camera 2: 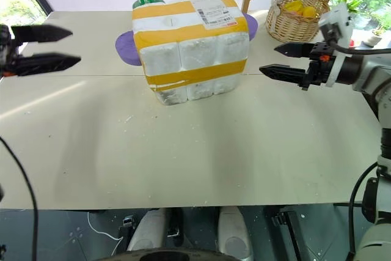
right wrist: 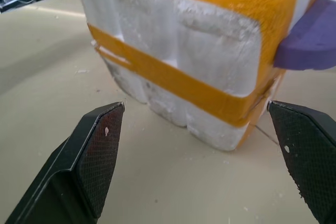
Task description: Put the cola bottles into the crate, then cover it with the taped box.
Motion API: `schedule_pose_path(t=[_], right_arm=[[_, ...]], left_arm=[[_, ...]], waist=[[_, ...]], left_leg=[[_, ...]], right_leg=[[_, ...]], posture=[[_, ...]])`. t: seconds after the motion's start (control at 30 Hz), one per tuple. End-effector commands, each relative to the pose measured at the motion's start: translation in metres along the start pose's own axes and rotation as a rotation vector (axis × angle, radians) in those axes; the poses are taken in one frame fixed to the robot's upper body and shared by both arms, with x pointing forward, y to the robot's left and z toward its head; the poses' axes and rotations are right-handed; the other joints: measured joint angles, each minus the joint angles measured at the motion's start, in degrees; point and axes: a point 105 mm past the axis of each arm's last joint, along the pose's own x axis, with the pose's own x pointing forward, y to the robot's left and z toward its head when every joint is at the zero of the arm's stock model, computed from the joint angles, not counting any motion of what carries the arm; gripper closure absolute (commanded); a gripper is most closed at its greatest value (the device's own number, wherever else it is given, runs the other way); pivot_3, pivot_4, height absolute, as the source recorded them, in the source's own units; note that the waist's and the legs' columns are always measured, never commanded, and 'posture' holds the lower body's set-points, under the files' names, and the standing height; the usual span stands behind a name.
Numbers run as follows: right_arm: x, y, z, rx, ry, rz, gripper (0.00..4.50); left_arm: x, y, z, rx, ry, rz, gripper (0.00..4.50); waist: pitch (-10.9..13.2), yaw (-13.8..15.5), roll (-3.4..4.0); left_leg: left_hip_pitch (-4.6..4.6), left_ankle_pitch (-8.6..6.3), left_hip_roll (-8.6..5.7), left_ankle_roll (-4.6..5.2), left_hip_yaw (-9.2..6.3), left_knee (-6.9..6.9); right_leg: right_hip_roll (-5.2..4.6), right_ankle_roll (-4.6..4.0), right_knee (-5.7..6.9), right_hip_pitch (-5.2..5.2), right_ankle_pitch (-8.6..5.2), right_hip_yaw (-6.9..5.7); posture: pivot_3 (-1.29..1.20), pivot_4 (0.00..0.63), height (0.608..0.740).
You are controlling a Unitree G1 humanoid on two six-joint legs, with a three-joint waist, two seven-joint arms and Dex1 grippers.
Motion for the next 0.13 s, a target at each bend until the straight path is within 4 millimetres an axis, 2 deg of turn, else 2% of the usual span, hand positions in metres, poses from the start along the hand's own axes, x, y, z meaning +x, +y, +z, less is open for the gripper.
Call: schedule_pose_path(t=[0.03,0.13], right_arm=[[0.0019,0.0011,0.0198,-0.074,-0.043,0.020,0.00],[0.0050,0.0014,0.0207,-0.079,-0.048,0.030,0.00]], left_arm=[[-0.0100,-0.0047,0.0027,-0.003,0.018,-0.056,0.09],[-0.0139,-0.0046,0.0002,-0.018,0.050,-0.071,0.09]], waist=[[0.0,0.1,0.00],[0.0,0.3,0.00]], left_leg=[[-0.01,0.00,0.01,0.00,0.01,0.00],[-0.02,-0.02,0.02,0.03,0.00,0.00]], right_leg=[[0.00,0.00,0.00,-0.02,0.00,0.00],[0.00,-0.01,0.01,-0.03,-0.01,-0.01]], posture=[[0.00,0.150,0.740],[0.00,0.150,0.740]])
